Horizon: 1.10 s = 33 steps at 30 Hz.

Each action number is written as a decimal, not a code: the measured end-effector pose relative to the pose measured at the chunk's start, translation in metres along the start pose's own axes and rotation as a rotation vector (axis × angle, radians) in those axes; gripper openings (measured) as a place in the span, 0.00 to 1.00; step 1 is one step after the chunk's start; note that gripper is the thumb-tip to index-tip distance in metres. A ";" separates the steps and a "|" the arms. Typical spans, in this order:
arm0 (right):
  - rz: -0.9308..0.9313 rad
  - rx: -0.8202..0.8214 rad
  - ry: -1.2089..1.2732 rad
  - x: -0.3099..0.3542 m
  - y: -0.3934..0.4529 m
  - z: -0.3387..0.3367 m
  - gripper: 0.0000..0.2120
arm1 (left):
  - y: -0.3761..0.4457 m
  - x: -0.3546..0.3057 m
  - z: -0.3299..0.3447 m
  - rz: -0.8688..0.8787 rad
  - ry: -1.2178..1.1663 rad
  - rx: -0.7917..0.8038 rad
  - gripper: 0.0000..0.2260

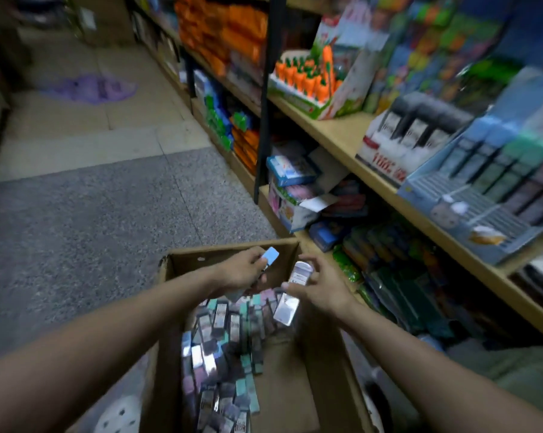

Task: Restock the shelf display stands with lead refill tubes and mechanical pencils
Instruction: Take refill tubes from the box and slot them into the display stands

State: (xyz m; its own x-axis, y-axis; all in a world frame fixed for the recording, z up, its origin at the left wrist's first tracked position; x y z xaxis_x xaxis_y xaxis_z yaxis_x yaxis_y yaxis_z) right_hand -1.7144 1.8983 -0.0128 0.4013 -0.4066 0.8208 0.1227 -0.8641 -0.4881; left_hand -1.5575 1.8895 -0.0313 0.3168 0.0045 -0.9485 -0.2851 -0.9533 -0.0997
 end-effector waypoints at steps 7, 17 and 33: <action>-0.214 -0.173 -0.212 0.066 -0.053 -0.071 0.17 | 0.017 -0.109 0.031 0.261 -0.012 0.137 0.21; -0.343 -0.513 -0.565 0.154 -0.129 -0.170 0.12 | 0.059 -0.190 0.049 0.343 -0.490 0.032 0.31; -0.426 -1.020 -0.543 0.272 -0.096 -0.258 0.10 | 0.089 -0.214 0.030 0.416 -0.454 -0.108 0.09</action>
State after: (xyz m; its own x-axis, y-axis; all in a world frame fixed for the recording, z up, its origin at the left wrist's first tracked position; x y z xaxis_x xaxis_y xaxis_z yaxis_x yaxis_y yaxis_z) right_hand -1.8513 1.7945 0.3338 0.8581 -0.0704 0.5087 -0.3313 -0.8327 0.4437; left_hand -1.6774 1.8128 0.1543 -0.2237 -0.2683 -0.9370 -0.2010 -0.9280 0.3137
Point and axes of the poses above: each hand's wrist, its own y-axis towards the middle knuckle, its own z-axis out of the palm, x = y × z, the point moved 9 cm from there along y, towards the middle knuckle, and after that the axes turned 15 degrees about z, right-handed, at the moved point
